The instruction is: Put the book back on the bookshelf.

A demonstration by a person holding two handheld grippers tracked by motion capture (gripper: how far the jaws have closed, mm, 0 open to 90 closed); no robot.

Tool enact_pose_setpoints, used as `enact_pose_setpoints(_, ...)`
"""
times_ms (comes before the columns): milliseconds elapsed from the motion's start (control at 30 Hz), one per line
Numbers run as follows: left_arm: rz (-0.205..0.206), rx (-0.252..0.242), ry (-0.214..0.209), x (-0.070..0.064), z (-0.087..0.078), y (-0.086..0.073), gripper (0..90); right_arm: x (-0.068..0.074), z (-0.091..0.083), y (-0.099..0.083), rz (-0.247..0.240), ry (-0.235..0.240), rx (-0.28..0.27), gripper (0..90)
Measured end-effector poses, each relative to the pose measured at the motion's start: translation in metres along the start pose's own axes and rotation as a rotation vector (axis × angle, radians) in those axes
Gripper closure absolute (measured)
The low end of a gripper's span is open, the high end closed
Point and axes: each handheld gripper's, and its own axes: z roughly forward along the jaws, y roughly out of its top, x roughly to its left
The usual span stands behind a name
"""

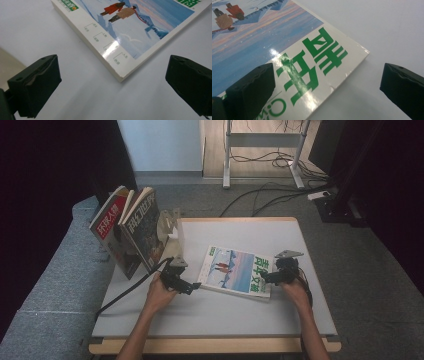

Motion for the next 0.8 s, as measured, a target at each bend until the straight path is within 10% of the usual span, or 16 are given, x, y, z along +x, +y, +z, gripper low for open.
enact_pose_setpoints(800, -0.013, 0.073, -0.068, 0.000, 0.044, -0.002, 5.0, -0.021, 0.043, 0.013, 0.076, 0.104, 0.007, 0.0)
